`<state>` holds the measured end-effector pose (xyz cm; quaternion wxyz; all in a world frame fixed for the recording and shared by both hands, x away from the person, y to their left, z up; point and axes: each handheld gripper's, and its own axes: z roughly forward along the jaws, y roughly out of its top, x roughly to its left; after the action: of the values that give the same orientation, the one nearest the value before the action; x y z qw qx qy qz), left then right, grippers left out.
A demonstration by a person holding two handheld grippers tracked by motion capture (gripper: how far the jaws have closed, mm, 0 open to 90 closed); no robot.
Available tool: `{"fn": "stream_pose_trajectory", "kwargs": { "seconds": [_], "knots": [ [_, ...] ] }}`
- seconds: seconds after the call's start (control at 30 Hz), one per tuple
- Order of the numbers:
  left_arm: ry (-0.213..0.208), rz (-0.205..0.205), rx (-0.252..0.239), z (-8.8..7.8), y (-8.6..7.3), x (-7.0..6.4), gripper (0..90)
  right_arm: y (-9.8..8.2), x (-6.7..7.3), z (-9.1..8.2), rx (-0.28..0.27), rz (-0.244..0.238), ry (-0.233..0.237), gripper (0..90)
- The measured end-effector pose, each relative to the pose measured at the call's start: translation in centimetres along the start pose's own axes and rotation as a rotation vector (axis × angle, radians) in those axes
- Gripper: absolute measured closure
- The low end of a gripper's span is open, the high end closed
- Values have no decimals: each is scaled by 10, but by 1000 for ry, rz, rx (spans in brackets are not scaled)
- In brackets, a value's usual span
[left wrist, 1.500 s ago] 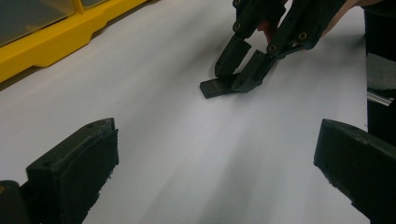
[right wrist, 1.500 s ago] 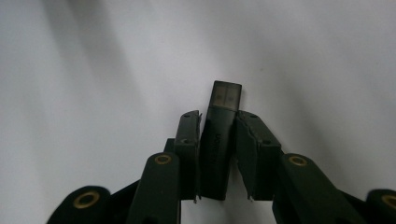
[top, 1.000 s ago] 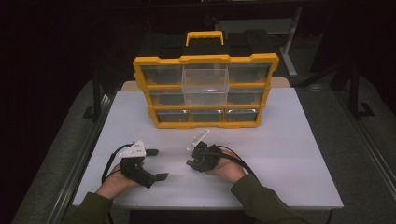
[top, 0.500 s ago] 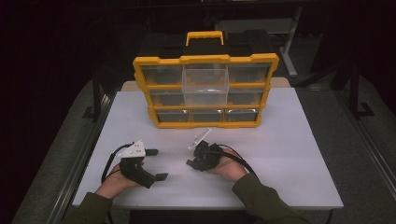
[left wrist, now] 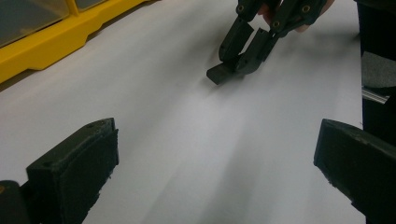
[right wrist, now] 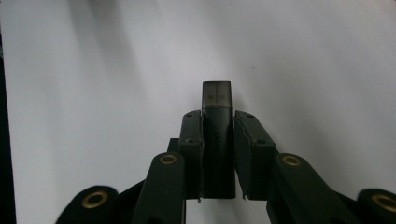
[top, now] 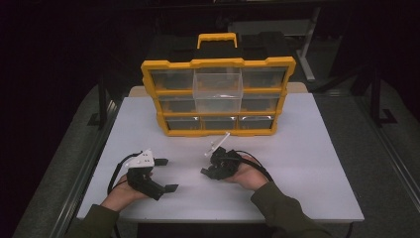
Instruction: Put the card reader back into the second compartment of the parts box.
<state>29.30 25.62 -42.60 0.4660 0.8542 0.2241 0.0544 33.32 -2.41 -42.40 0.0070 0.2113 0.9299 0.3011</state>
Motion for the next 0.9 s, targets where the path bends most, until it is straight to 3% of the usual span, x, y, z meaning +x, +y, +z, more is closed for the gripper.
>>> {"fn": "stream_pose_trajectory", "kwargs": {
  "seconds": [0.43,0.9],
  "knots": [
    [1,-5,-2,-1,0,0,0,-6,-9,-18,2,2,4,729],
    [0,-6,-1,0,0,0,0,-15,-18,-36,19,37,14,729]
  ]
}}
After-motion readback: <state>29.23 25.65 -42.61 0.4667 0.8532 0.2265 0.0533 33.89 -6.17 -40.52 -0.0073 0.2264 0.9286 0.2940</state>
